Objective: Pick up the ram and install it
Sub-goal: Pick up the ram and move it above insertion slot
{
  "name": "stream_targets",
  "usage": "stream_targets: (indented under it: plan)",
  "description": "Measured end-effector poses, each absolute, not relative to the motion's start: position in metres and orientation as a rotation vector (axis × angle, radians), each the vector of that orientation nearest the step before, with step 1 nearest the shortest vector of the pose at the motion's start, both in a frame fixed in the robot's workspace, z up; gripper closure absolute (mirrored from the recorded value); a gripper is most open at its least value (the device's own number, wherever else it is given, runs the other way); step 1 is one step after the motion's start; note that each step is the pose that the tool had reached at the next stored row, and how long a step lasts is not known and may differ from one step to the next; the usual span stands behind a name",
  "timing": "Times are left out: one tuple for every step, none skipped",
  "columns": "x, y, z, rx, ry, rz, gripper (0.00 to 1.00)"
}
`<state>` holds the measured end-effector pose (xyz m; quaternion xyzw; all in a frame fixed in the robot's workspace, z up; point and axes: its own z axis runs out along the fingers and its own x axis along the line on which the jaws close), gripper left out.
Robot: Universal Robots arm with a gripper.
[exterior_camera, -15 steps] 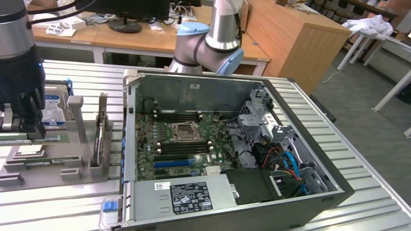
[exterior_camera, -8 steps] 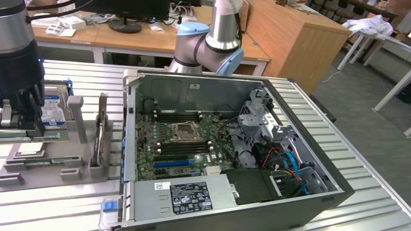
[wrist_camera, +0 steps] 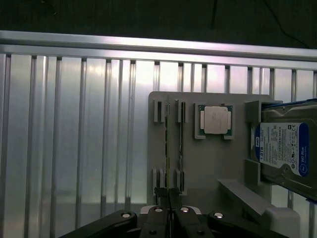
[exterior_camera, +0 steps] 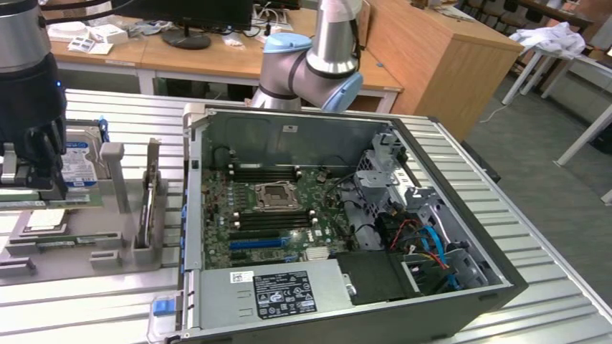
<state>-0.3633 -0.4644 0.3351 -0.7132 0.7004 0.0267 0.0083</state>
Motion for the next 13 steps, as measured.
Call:
stream_targets:
  plan:
    - [-0.363, -0.464, 0.336, -2.229, 2.189, 0.083, 0.88]
    - [-0.363, -0.464, 0.337, -2.229, 2.189, 0.084, 0.88]
    - [-0.363, -0.464, 0.337, -2.229, 2.189, 0.083, 0.88]
    - [-0.363, -0.464, 0.338, -2.229, 2.189, 0.084, 0.88]
    - [-0.363, -0.464, 0.339, -2.229, 2.189, 0.084, 0.88]
    - [-0.362, -0.464, 0.340, -2.229, 2.189, 0.084, 0.88]
    - [-0.362, -0.464, 0.341, -2.229, 2.189, 0.084, 0.88]
    - [-0.362, -0.464, 0.343, -2.229, 2.189, 0.084, 0.88]
    - [-0.362, -0.464, 0.344, -2.229, 2.189, 0.084, 0.88]
    - [-0.361, -0.464, 0.346, -2.229, 2.189, 0.085, 0.88]
    - [-0.361, -0.464, 0.347, -2.229, 2.189, 0.085, 0.88]
    - [-0.361, -0.464, 0.348, -2.229, 2.189, 0.085, 0.88]
    - [-0.361, -0.464, 0.349, -2.229, 2.189, 0.085, 0.88]
